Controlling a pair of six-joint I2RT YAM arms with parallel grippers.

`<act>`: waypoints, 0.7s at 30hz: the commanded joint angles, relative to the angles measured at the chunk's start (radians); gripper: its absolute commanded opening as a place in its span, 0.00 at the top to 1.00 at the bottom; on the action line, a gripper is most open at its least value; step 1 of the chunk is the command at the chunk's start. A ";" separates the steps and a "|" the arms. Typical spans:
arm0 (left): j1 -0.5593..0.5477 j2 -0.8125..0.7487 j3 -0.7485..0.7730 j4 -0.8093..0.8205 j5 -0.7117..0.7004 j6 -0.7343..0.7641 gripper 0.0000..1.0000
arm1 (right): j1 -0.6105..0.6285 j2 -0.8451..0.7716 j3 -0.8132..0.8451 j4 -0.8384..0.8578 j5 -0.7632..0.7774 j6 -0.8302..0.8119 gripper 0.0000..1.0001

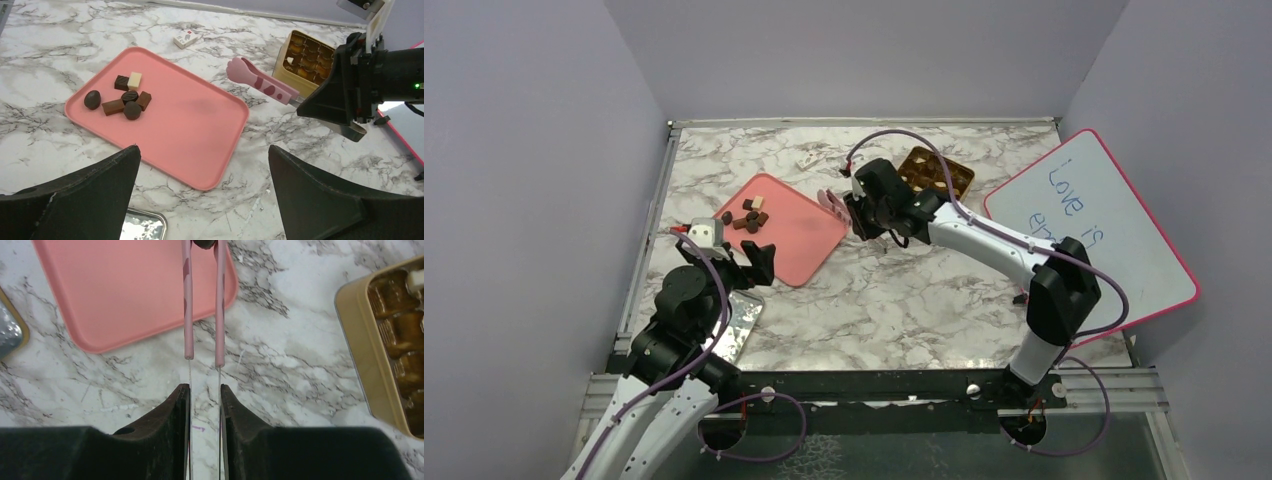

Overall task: Pack the chocolate
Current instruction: Pick up the fake chocolate from the plate, then place the fake chocolate in the packing box.

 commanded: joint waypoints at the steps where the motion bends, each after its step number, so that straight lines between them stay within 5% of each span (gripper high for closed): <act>1: -0.001 0.011 -0.015 0.026 0.053 0.038 0.01 | -0.031 -0.090 -0.052 -0.096 0.096 0.046 0.71; 21: -0.001 0.024 -0.028 0.023 0.081 0.042 0.01 | -0.322 -0.300 -0.178 -0.206 0.179 0.057 0.69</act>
